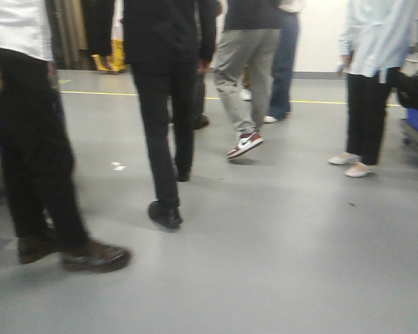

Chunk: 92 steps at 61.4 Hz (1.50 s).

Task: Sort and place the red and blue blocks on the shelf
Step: 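Drive the base to the shelf of blue bins holding both cubes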

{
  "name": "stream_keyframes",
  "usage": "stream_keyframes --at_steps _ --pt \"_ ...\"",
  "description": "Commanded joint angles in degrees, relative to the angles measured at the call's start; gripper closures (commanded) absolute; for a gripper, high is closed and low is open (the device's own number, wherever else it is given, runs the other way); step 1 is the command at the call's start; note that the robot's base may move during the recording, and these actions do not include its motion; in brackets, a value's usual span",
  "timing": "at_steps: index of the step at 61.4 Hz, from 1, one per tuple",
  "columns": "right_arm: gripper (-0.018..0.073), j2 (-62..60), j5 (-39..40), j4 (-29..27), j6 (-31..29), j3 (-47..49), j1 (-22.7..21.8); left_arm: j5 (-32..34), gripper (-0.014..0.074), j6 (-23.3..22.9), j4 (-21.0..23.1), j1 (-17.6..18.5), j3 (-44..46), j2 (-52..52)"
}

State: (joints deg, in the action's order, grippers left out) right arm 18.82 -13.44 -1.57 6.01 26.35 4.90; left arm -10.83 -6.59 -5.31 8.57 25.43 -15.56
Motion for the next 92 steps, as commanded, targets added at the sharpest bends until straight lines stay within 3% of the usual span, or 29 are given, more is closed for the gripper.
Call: stream_keyframes --at_steps 1,92 --pt "0.0510 0.3 5.1 0.5 -0.6 1.6 -0.3 5.3 0.0390 -0.1 0.0 -0.1 1.6 -0.5" --pt "0.0510 0.3 5.1 0.5 -0.6 1.6 -0.3 5.3 0.0390 -0.1 0.0 -0.1 1.6 -0.5"
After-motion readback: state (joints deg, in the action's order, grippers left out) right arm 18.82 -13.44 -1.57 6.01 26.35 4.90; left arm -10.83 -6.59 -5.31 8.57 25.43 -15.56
